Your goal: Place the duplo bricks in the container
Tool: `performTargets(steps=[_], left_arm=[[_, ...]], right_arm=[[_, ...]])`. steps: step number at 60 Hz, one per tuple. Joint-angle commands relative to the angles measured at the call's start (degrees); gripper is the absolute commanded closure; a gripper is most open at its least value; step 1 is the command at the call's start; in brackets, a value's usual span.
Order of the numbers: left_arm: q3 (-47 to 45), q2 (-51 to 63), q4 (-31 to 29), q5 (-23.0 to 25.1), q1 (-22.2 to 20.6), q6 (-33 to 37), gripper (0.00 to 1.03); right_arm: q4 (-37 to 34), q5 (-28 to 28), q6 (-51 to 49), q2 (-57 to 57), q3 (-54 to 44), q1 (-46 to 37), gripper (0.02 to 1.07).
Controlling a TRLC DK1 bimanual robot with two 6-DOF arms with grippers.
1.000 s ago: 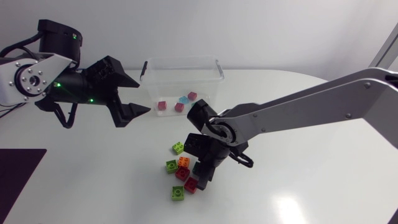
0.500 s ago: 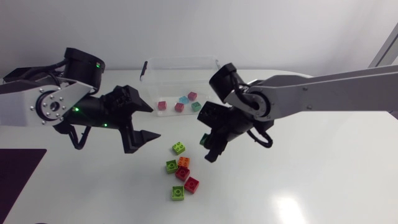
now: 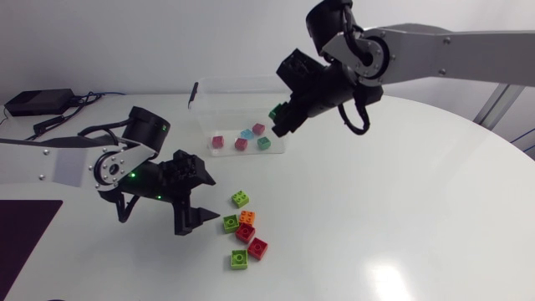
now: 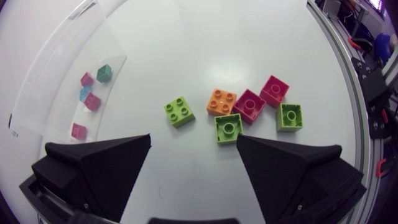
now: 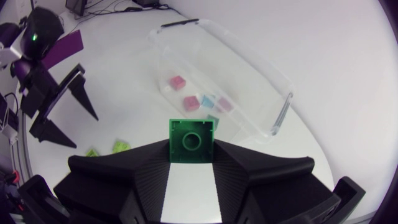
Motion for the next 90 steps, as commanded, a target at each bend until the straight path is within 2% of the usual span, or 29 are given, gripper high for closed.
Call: performTargets(steps=[1,10,17,46,48,54,71,90], left_arm=[[-1.6,1.9,0.3,-0.1,-0.9,2.5,0.07],[-2.2,2.6,0.3,0.0,-1.8,3.4,0.08],[-2.3,3.3,0.3,0.1,-1.8,4.0,0.1],[-3.1,4.8,0.2,0.1,-3.3,4.8,0.1],[-3.1,5.1,0.2,0.1,-3.4,4.7,0.1],[-2.9,6.3,0.2,0.1,-4.0,4.5,0.1],[-1.8,8.0,0.5,-0.5,-6.2,3.5,0.15],[1.1,12.3,1.3,-1.8,-6.7,1.3,0.21]], right_arm=[[0.4,-0.5,1.5,4.2,4.6,-1.2,0.78],[0.4,-0.8,2.3,9.9,11.6,-2.6,0.78],[0.4,-1.2,2.8,12.9,15.3,-3.4,0.78],[-1.3,-2.2,3.1,24.3,29.7,-6.4,0.76],[-1.7,-2.2,3.1,25.1,30.5,-6.4,0.67],[-1.9,-2.1,2.9,26.4,31.5,-6.4,0.06],[-1.1,-2.2,2.9,22.6,28.6,-6.7,0.06],[4.2,-2.6,2.7,8.0,9.4,-6.2,0.06]])
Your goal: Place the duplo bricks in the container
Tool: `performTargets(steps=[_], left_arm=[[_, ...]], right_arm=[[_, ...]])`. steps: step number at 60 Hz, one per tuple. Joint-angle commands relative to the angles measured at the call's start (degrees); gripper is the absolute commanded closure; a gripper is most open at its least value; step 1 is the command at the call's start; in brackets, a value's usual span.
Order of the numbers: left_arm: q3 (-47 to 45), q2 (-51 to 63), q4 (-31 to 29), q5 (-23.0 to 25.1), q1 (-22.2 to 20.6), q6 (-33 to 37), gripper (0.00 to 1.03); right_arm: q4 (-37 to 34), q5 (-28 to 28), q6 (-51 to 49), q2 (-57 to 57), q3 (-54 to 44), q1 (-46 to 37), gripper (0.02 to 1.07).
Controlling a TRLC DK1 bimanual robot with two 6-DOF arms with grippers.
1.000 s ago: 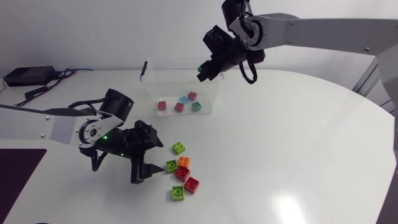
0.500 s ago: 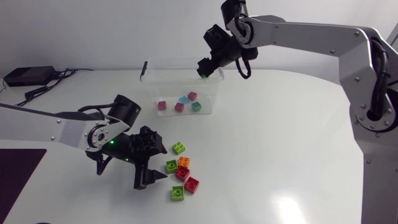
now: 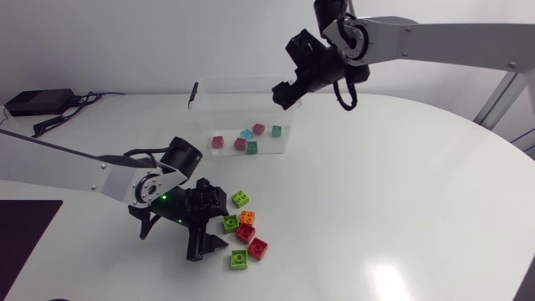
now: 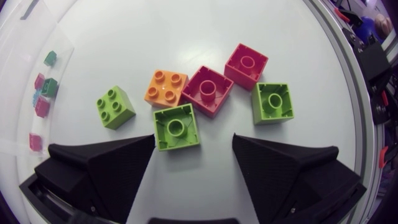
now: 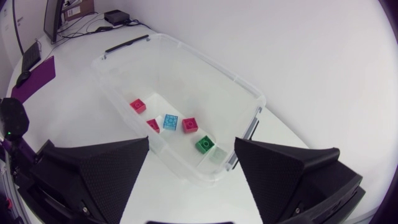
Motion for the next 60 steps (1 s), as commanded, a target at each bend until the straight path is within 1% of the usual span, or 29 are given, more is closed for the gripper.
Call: performTargets(steps=[1,7,10,12,14,17,19,21,33,42,53,60], left_arm=[[1.9,2.1,0.7,-0.1,-0.4,-1.0,0.22],[3.3,3.2,0.7,-0.1,-0.7,-2.2,0.31],[4.2,3.9,0.7,-0.1,-0.7,-2.8,0.37],[4.9,4.5,0.7,-0.1,-0.7,-3.5,0.44],[5.4,4.6,0.7,-0.1,-0.6,-3.7,0.47],[5.9,5.0,0.7,-0.1,-0.6,-4.2,0.58],[6.2,5.2,0.8,-0.1,-0.6,-4.7,0.67],[6.5,5.3,1.2,-0.1,-0.6,-5.3,0.78],[7.0,3.4,0.8,-0.1,-0.3,-5.3,0.81],[9.4,-1.2,-3.9,-0.2,1.5,-5.0,0.82],[15.6,-4.7,-8.8,-0.2,4.1,-4.2,0.82],[21.2,-4.7,-9.8,-0.1,6.2,-5.4,0.81]], right_arm=[[1.7,-0.4,0.9,-5.2,-6.3,0.4,0.06],[2.7,-0.4,0.8,-10.1,-12.9,1.2,0.06],[2.7,-0.3,0.5,-12.0,-16.2,1.7,0.06],[2.9,-0.3,0.3,-13.5,-18.7,2.2,0.06],[3.1,-0.3,0.3,-14.5,-20.7,2.7,0.06],[3.7,-0.2,0.0,-16.3,-24.5,3.7,0.06],[3.8,-0.1,0.0,-17.3,-26.8,4.3,0.06],[4.3,-0.1,-0.1,-18.2,-28.8,4.9,0.06],[5.6,-0.1,0.2,-22.1,-37.5,7.5,0.06],[6.4,-0.1,0.4,-23.1,-42.0,9.1,0.06],[6.5,0.0,0.2,-23.7,-45.4,11.9,0.06],[6.2,0.1,0.2,-23.7,-46.7,13.8,0.06]])
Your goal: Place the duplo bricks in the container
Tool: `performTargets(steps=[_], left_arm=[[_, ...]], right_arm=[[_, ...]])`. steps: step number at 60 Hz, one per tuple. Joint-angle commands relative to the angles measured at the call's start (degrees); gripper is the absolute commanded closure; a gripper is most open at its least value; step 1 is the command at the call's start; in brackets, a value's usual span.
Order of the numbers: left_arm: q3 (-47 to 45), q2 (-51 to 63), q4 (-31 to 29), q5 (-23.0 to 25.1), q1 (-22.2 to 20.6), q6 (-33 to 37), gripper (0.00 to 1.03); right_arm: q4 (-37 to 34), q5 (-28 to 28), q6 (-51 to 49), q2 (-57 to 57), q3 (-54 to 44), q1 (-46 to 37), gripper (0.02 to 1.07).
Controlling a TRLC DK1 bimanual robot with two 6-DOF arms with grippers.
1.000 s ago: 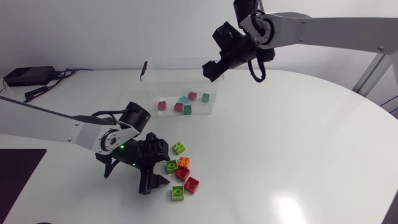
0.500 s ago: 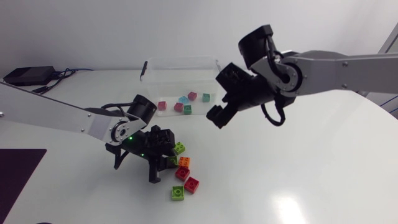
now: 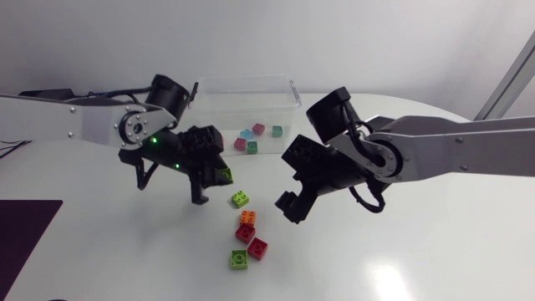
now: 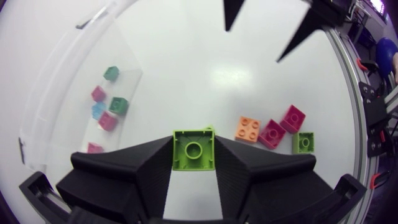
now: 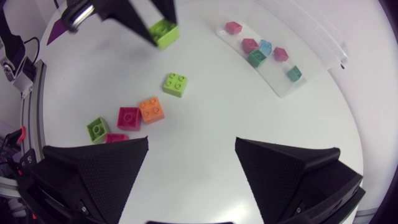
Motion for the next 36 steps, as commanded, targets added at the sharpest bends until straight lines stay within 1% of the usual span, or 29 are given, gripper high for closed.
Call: performTargets(steps=[1,11,26,31,36], left_arm=[[5.3,-0.9,-0.7,-0.1,1.8,-1.1,0.81],[12.7,1.5,-0.3,0.0,3.9,-3.4,0.81],[23.3,7.7,3.2,-0.1,5.6,-8.7,0.81],[27.1,11.0,3.9,-1.4,6.1,-9.8,0.81],[29.7,13.5,6.2,-2.1,6.9,-11.1,0.81]], right_arm=[[0.2,0.0,0.3,-0.9,-1.9,1.6,0.06],[0.0,0.3,0.2,-0.9,-3.5,3.1,0.06],[-0.1,0.4,0.3,-0.4,-5.2,5.9,0.06],[-0.3,0.4,0.3,-0.1,-5.6,6.5,0.06],[-0.3,0.4,0.3,0.0,-5.8,6.7,0.06]])
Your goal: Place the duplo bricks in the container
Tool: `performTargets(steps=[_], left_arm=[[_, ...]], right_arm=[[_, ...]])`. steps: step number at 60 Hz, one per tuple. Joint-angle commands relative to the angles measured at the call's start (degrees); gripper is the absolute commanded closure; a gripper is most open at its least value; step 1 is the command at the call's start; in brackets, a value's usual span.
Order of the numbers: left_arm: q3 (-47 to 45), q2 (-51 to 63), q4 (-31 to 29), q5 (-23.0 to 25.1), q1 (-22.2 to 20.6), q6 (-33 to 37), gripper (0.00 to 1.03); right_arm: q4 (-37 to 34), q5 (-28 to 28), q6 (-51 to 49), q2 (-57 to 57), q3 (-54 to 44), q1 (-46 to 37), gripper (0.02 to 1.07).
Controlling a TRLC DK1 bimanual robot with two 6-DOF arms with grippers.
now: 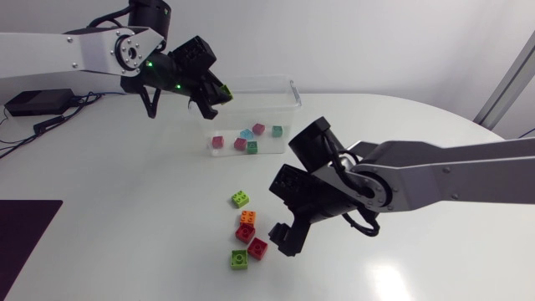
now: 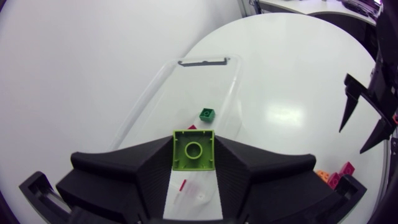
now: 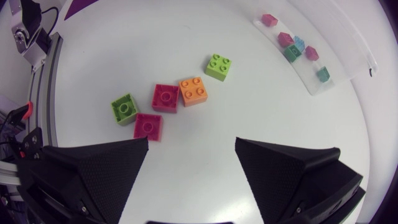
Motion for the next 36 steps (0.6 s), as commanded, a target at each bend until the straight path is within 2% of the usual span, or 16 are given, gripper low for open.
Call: performTargets(steps=[1,18,22,24,30,36], left_arm=[[3.7,4.0,1.8,-1.2,1.2,-2.7,0.81],[13.2,12.1,2.3,-3.3,2.9,-5.0,0.8],[13.7,12.8,2.4,-4.3,2.9,-5.1,0.76],[14.1,13.1,2.4,-4.6,3.0,-5.1,0.66],[13.9,13.5,2.4,-4.9,3.5,-5.0,0.25],[13.2,12.9,2.4,-5.1,3.6,-4.9,0.08]], right_arm=[[-0.2,0.1,0.3,0.2,-1.4,0.5,0.06],[-0.5,0.6,0.6,1.8,-1.6,1.8,0.06],[-0.5,0.7,0.6,2.3,-1.6,2.1,0.06],[-0.5,0.7,0.6,2.5,-1.6,2.3,0.06],[-0.5,0.8,0.7,3.1,-1.4,2.6,0.06],[-0.5,1.1,1.0,3.7,-1.3,3.3,0.06]])
